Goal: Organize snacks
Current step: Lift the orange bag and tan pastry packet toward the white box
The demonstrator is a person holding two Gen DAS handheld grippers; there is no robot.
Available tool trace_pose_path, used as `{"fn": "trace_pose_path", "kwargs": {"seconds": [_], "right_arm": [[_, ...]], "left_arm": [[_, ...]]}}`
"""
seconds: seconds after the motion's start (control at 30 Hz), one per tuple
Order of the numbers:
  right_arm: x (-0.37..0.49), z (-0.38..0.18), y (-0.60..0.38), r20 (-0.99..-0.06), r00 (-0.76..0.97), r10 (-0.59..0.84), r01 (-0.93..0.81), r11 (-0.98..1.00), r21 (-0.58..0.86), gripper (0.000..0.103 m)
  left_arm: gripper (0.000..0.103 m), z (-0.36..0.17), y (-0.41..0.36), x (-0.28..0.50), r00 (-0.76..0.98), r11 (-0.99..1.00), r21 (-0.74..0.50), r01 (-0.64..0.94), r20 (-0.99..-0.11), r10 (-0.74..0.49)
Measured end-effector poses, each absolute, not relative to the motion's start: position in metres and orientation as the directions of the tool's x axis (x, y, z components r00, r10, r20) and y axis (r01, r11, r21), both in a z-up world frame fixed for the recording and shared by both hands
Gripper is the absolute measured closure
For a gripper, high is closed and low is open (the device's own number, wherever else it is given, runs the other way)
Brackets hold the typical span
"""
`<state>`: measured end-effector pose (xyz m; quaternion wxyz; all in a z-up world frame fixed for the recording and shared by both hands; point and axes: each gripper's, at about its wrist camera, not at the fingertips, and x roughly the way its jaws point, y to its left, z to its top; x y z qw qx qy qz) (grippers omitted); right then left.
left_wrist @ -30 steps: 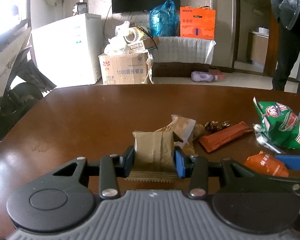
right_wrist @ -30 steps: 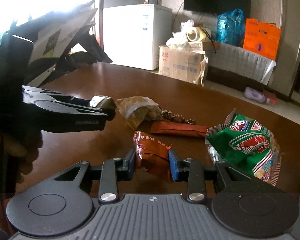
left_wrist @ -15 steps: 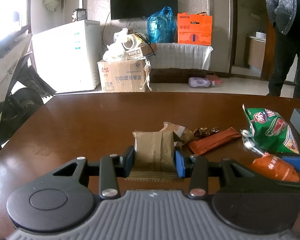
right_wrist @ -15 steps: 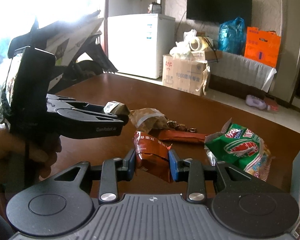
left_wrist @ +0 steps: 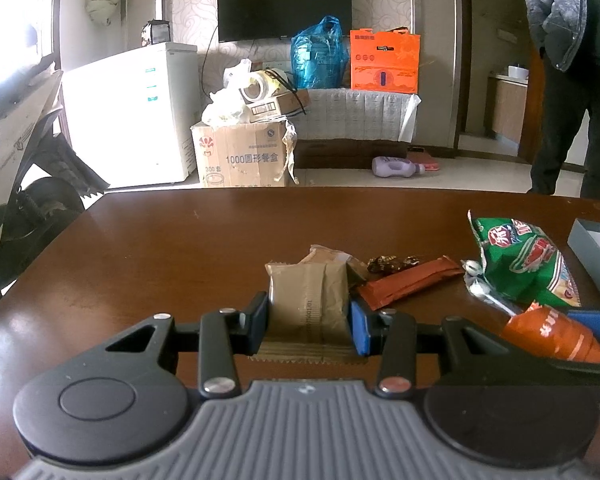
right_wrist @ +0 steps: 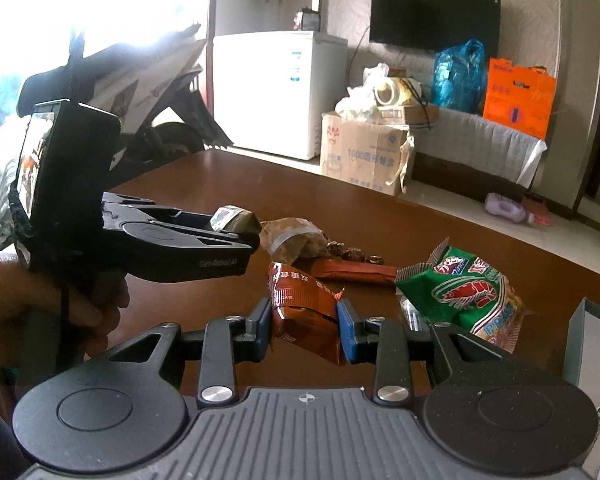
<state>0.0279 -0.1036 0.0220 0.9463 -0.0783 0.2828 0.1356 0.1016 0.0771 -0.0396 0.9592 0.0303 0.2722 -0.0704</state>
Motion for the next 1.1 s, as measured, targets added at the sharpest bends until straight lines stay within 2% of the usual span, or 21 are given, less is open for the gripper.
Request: {"fn": "trace_pose_path", "kwargs": {"seconds": [0.57,0.83,1.1], "right_arm": [[0.007,0.034,-0.111,-0.537,0.823,0.185,-0.276,0.957,-0.092,0.068],[-0.008,0.041,-0.133,-0.516,0.844,0.147,-0.233,0.967,-0.107,0.068],[-0.021,0.045,-0.165,-0.504,0.859,0.091,-0.171,0.979,-0.115,0.068]], "left_arm": [[0.062,-0.028,0.064,0.078,0.841,0.983,0.015,0.184,-0.52,-0.15],[0.062,-0.022,0.034,0.068,0.841,0.968,0.047,0.248,-0.506,-0.191],[0.062,-0.017,-0.009,0.066,0.826,0.948,0.027,0.318,-0.499,-0.263]]}}
